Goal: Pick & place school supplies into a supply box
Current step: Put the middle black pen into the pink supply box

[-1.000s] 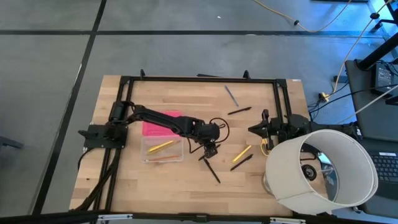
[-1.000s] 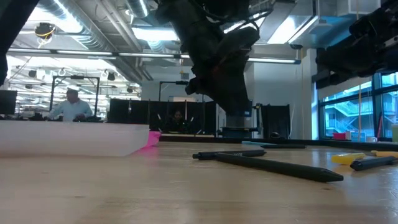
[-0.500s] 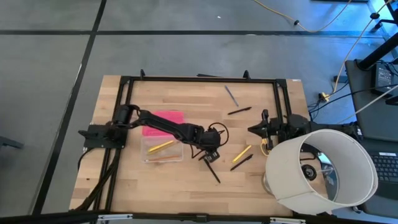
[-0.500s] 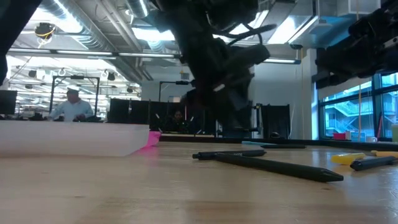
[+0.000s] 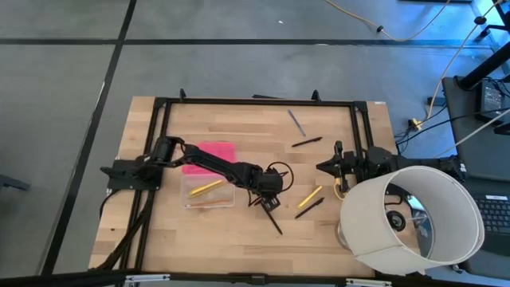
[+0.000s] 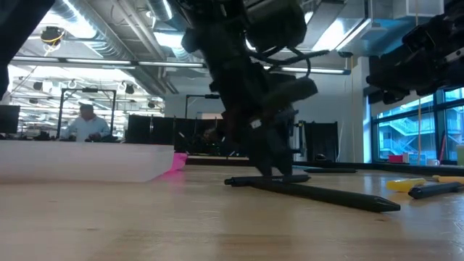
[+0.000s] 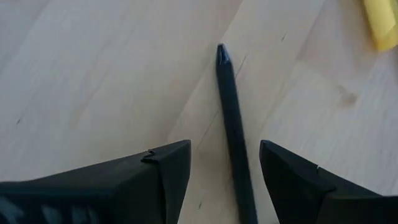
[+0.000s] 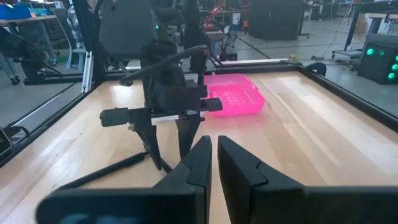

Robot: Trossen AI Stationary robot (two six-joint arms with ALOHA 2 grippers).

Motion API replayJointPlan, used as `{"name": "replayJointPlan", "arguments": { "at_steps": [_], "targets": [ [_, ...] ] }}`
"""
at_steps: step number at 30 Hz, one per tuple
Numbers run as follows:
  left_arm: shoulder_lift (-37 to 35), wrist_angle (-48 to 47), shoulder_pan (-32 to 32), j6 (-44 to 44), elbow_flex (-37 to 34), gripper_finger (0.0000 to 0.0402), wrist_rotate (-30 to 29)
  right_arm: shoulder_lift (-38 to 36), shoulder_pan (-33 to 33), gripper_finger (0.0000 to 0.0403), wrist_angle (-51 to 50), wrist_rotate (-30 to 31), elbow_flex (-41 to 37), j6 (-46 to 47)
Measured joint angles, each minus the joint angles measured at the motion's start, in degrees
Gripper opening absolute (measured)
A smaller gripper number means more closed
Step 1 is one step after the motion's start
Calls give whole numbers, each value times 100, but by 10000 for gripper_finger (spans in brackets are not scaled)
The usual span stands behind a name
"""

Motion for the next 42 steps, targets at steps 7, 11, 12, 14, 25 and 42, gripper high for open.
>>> {"name": "replayJointPlan", "arguments": {
  "at_steps": [7, 11, 12, 14, 25, 42],
  "targets": [
    [101, -19, -6, 10, 26, 182, 34, 71, -4, 34, -19, 1, 0, -4],
    [174, -96, 0, 15, 37, 182, 146, 91, -4, 34, -15, 1, 0, 0],
    [178, -125, 1, 23, 37, 182, 160, 93, -4, 34, -12, 1, 0, 0],
    [224, -172, 2, 22, 37, 182, 171, 100, -4, 34, -16, 1, 0, 0],
    [245, -284, -11, 8, 28, 137, -10, 104, -4, 34, -13, 1, 0, -9],
    [223, -921, -7, 55, 37, 34, -90, 106, -2, 34, -14, 1, 0, 9]
  ]
}}
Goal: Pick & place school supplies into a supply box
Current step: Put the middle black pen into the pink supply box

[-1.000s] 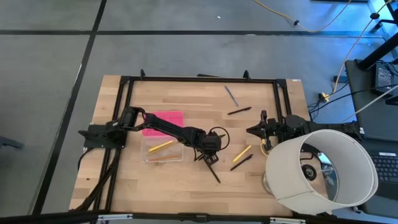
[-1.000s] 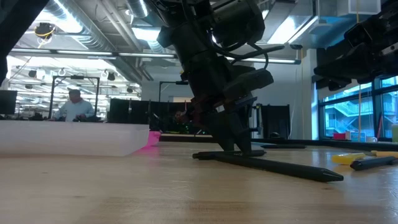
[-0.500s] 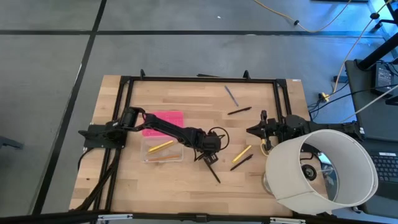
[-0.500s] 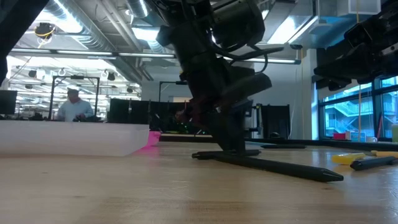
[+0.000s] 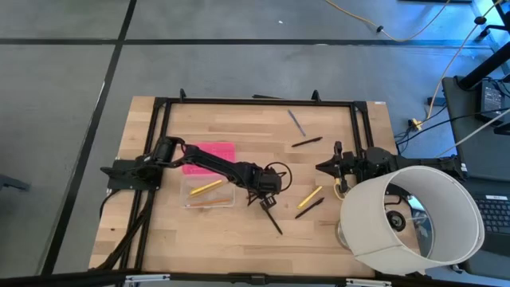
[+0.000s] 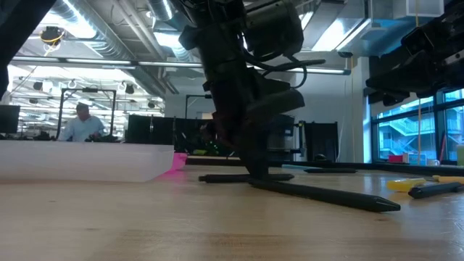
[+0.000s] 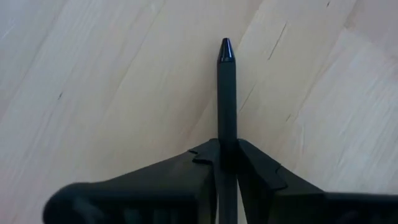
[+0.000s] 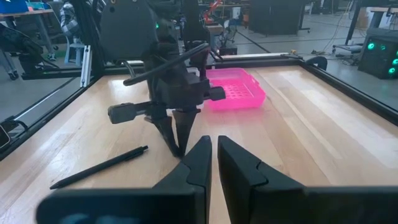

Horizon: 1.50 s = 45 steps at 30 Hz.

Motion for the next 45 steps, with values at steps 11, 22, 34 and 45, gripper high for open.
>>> {"name": "replayJointPlan", "arguments": {
  "at_steps": [11, 22, 34, 45],
  "targets": [
    [-31, -526, -21, 732, 20, 36, 87, 2, 0, 34, 1, 0, 0, 5],
    [-154, -218, -193, 1031, -42, 57, -437, 4, 0, 34, 2, 0, 0, -17],
    [-234, -209, -166, 1053, -42, 68, -138, 4, 0, 34, 1, 0, 0, -37],
    [-236, -191, -177, 1001, -35, 121, -48, 4, 0, 34, 2, 0, 0, -34]
  ]
}}
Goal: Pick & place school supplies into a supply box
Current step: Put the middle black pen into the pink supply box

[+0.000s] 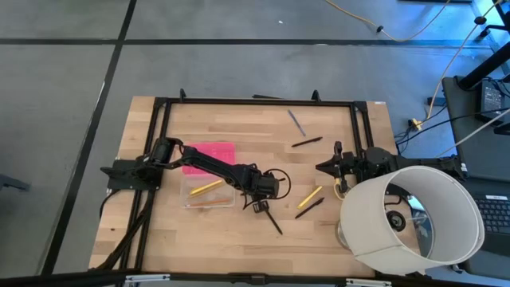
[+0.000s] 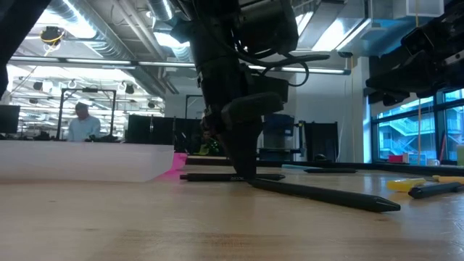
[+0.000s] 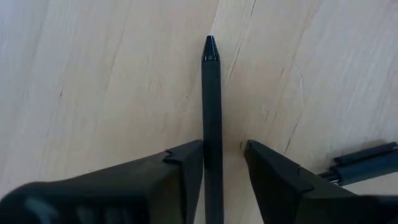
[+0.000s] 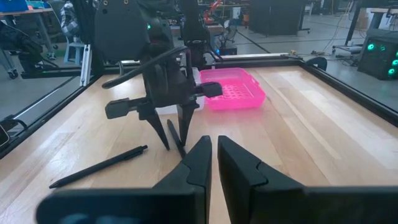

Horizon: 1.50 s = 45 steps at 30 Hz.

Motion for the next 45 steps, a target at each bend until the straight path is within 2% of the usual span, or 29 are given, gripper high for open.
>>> {"name": "replayJointPlan", "arguments": {
  "at_steps": [7, 15, 20, 27, 32, 37, 41, 45],
  "targets": [
    [0, -21, 47, 48, 5, 112, 91, 0, 0, 34, 0, 0, 0, 1],
    [0, -150, 137, 484, 9, 48, 223, 0, 0, 34, 0, -2, 0, 4],
    [-2, -155, 142, 712, 9, 22, 189, 0, 0, 34, -1, -2, 0, 25],
    [-100, -174, 153, 797, -9, 19, 389, 0, 0, 34, -1, -2, 0, 25],
    [-591, -383, 140, 769, -38, 19, 508, -2, 0, 34, -1, 0, 0, 18],
    [-1224, -643, 168, 736, -20, 19, 325, -2, 0, 34, 2, 43, 0, 1],
    [-1666, -1333, 95, 455, -2, 19, 320, -2, 0, 34, 21, 148, 0, 1],
    [-1924, -1574, -131, 145, -353, 20, 193, -2, 0, 34, 22, 147, 0, -1]
  ]
}}
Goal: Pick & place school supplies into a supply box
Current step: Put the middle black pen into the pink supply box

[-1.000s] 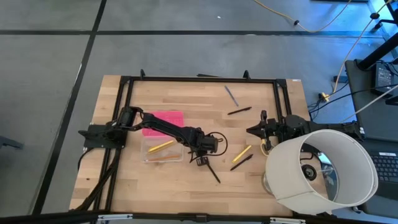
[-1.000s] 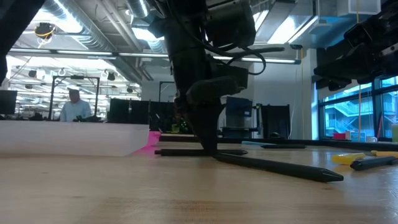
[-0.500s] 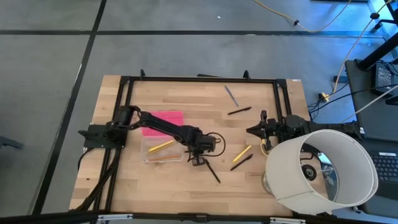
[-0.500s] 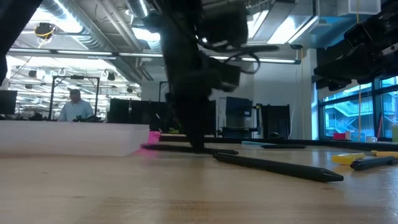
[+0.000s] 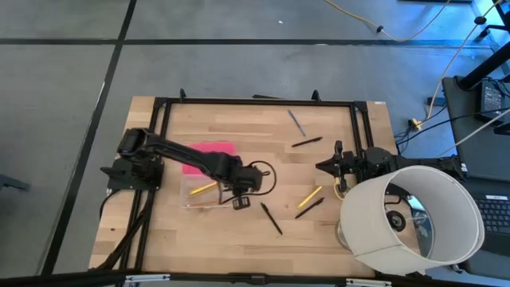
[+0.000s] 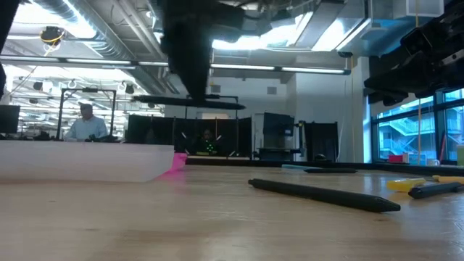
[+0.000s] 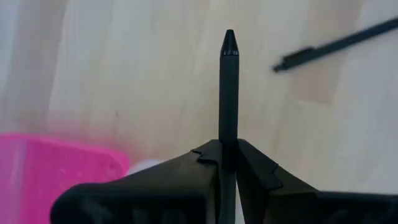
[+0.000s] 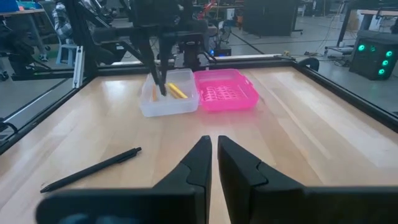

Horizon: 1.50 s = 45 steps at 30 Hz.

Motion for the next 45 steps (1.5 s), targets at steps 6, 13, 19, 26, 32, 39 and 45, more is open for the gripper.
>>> {"name": "replayJointPlan", "arguments": {
  "at_steps": [6, 13, 19, 26, 32, 39, 45],
  "targets": [
    [-798, 352, -269, -781, -1173, 20, -35, 0, -2, 34, -2, 10, 0, -48],
    [-1772, 1186, -350, -1451, -2756, 20, -53, 0, 0, 34, 77, 409, 0, -141],
    [-1909, 1589, -348, -1603, -3561, 20, 29, 0, 0, 34, 111, 638, 0, -144],
    [-1909, 2284, -345, -1652, -4036, 20, 310, 0, 0, 34, 117, 738, 0, -145],
    [-1909, 2267, -345, -1664, -4075, 29, 302, 0, 0, 34, 118, 754, 0, -133],
    [-1909, 2271, -345, -1666, -4075, 77, 302, 0, 0, 34, 118, 756, 0, -127],
    [-1915, 2256, -329, -1652, -4005, 109, 303, 0, 0, 34, 118, 760, 0, -127]
  ]
}}
